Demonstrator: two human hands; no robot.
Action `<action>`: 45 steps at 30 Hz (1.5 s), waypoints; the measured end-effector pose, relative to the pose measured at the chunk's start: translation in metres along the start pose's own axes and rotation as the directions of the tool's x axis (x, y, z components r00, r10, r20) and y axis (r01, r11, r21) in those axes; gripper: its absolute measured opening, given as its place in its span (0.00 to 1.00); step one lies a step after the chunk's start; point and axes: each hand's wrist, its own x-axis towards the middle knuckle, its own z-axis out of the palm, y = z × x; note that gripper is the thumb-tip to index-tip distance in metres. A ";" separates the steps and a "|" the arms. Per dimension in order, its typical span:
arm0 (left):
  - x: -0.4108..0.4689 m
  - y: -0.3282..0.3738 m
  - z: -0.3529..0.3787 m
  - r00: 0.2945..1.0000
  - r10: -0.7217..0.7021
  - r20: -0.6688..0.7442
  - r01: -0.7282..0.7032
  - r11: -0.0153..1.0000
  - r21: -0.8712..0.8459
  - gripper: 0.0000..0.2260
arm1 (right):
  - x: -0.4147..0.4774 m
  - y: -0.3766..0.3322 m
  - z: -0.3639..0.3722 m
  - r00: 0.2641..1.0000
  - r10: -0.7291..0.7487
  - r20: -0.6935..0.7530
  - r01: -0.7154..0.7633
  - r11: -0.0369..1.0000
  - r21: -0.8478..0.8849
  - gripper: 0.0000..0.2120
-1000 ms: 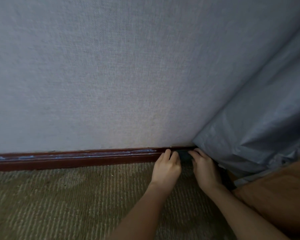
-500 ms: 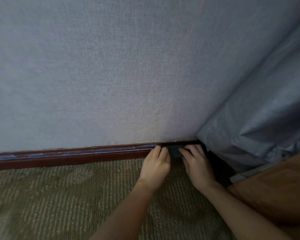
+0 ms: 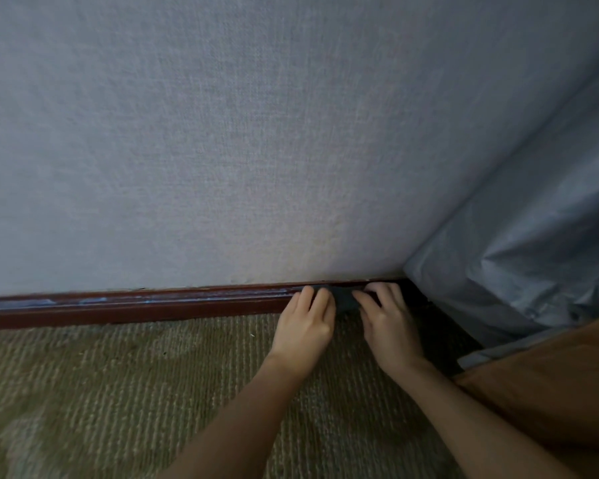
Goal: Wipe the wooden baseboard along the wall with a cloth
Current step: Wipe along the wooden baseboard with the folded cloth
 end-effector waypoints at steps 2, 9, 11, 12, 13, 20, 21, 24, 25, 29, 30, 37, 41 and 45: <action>0.001 0.000 0.001 1.000 -0.002 0.005 0.002 1.000 -0.004 0.14 | 0.000 -0.002 0.003 0.999 0.015 -0.031 -0.015 1.000 0.015 0.17; -0.004 -0.012 -0.004 0.999 0.045 0.021 -0.046 0.999 0.021 0.15 | -0.001 -0.017 0.011 0.989 0.125 -0.074 -0.116 0.986 0.116 0.17; 0.000 -0.010 -0.004 1.000 0.022 0.004 -0.022 1.000 0.009 0.14 | 0.000 -0.013 0.008 0.992 0.101 -0.080 -0.092 0.990 0.105 0.17; 0.001 -0.010 -0.003 1.000 0.021 -0.003 -0.021 1.000 0.004 0.14 | 0.000 -0.012 0.007 0.991 0.104 -0.086 -0.095 0.990 0.103 0.17; 0.001 -0.010 -0.003 1.000 0.026 -0.009 -0.026 1.000 0.002 0.14 | 0.001 -0.012 0.007 0.989 0.114 -0.092 -0.105 0.989 0.104 0.17; -0.005 -0.019 -0.002 0.999 0.026 -0.028 -0.026 1.000 -0.004 0.11 | 0.005 -0.021 0.012 0.991 0.105 -0.080 -0.092 0.984 0.156 0.18; -0.002 -0.016 -0.002 1.000 0.012 -0.028 -0.012 1.000 -0.012 0.11 | 0.005 -0.019 0.011 0.991 0.106 -0.087 -0.092 0.983 0.158 0.18; 0.000 -0.015 -0.004 0.999 -0.018 -0.045 0.016 0.999 -0.045 0.10 | 0.006 -0.024 0.011 0.982 0.152 -0.111 -0.131 0.976 0.175 0.18; -0.001 -0.017 -0.005 0.999 -0.019 -0.050 0.016 0.999 -0.047 0.11 | 0.007 -0.028 0.012 0.980 0.164 -0.110 -0.143 0.973 0.180 0.18; -0.005 -0.028 -0.006 0.995 0.060 -0.074 -0.062 0.998 -0.021 0.11 | 0.008 -0.035 0.014 0.988 0.140 -0.070 -0.125 0.975 0.186 0.18; -0.005 -0.028 -0.005 0.994 0.076 -0.081 -0.077 0.997 -0.014 0.11 | 0.009 -0.033 0.012 0.989 0.127 -0.071 -0.112 0.976 0.185 0.17; -0.007 -0.024 0.002 0.995 0.085 -0.056 -0.086 0.996 -0.002 0.11 | 0.009 -0.031 0.009 0.995 0.077 -0.060 -0.067 0.985 0.160 0.15; -0.009 -0.027 -0.006 0.995 0.096 -0.022 -0.096 0.995 -0.009 0.13 | 0.007 -0.027 0.002 1.000 0.000 -0.012 0.002 0.991 0.136 0.13; -0.009 -0.023 -0.011 0.999 0.046 0.001 -0.046 0.999 -0.007 0.14 | 0.009 -0.020 0.001 0.999 -0.049 0.001 0.049 0.989 0.139 0.12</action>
